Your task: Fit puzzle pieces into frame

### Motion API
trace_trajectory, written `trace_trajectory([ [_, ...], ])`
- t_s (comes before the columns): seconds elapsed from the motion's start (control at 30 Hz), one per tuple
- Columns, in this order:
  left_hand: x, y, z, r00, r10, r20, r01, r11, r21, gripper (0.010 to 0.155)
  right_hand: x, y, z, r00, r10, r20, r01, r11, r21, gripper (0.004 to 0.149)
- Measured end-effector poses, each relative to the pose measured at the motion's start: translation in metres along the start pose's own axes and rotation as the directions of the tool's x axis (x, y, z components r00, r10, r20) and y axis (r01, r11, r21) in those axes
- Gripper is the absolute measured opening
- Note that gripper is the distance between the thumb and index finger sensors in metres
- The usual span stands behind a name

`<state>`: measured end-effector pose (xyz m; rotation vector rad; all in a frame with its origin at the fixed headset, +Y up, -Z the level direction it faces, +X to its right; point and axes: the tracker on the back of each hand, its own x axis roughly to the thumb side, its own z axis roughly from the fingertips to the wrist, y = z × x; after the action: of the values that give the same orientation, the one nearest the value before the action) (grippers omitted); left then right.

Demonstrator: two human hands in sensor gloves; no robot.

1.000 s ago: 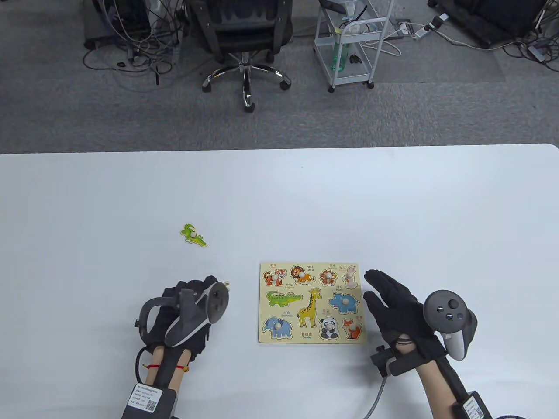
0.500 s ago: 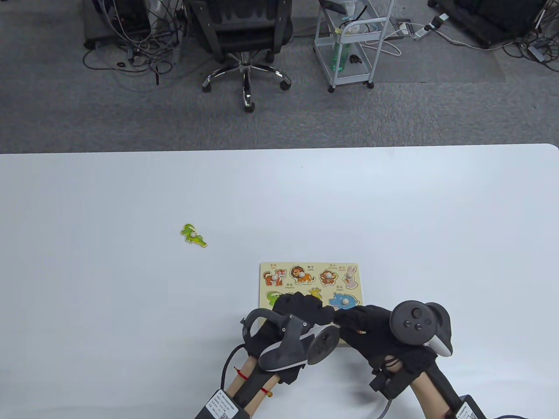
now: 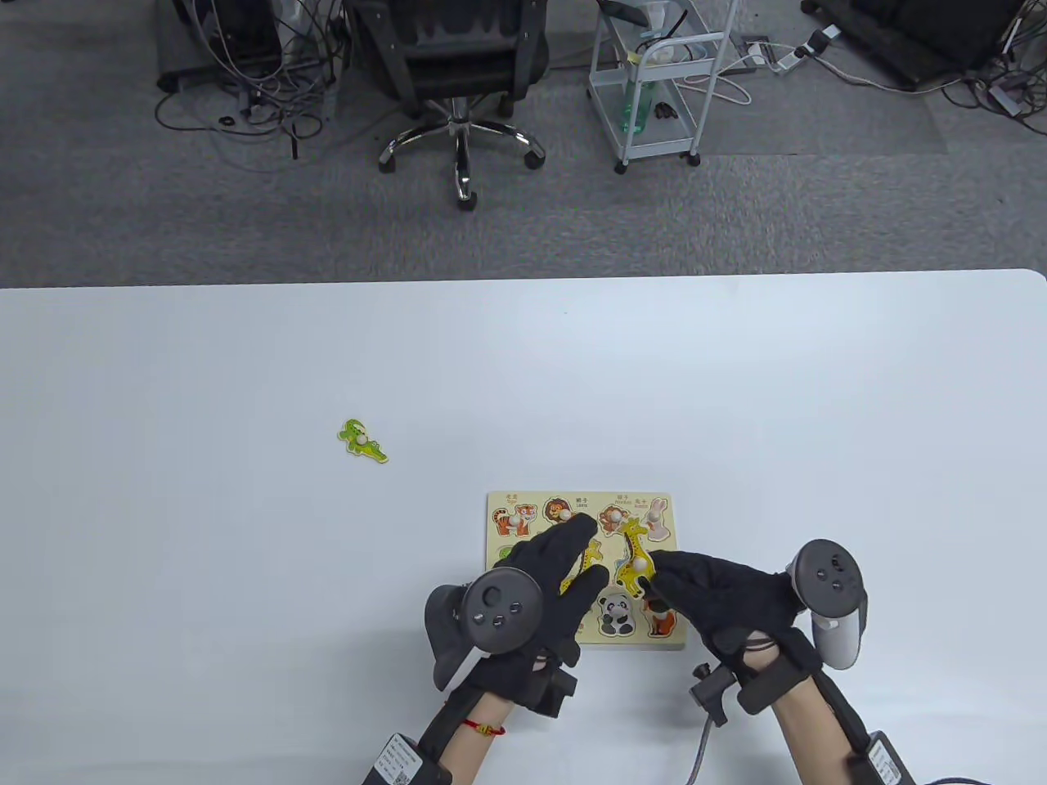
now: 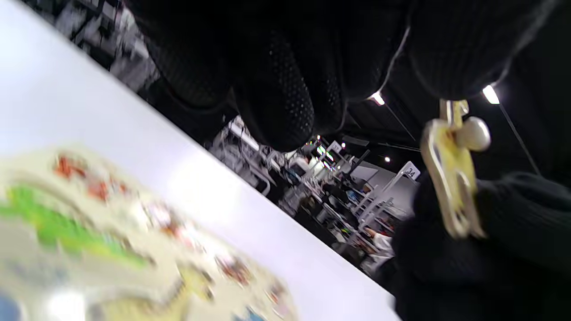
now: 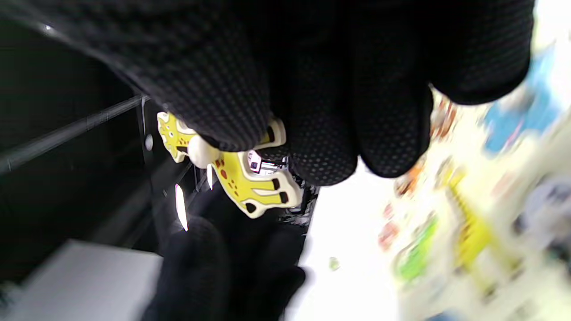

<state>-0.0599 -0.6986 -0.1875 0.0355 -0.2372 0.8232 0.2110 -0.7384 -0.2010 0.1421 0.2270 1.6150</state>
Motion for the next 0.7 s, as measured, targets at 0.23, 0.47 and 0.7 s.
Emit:
trace_trajectory([
  [0.23, -0.004, -0.012, -0.002, 0.991, 0.125, -0.04, -0.128, 0.988, -0.083, 0.045, 0.0, 0.01, 0.001, 0.998, 0.067, -0.011, -0.066, 0.995, 0.07, 0.038],
  [0.47, 0.004, -0.015, 0.003, 0.991, -0.134, 0.029, 0.137, 0.982, -0.13, 0.044, 0.004, 0.002, 0.003, 1.0, -0.001, 0.014, 0.001, 1.0, 0.022, 0.055],
  [0.7, 0.012, -0.026, 0.008, 0.956, -0.277, 0.092, 0.288, 0.946, -0.15, 0.044, 0.008, 0.001, 0.004, 0.993, 0.118, 0.022, -0.118, 0.993, 0.003, 0.04],
])
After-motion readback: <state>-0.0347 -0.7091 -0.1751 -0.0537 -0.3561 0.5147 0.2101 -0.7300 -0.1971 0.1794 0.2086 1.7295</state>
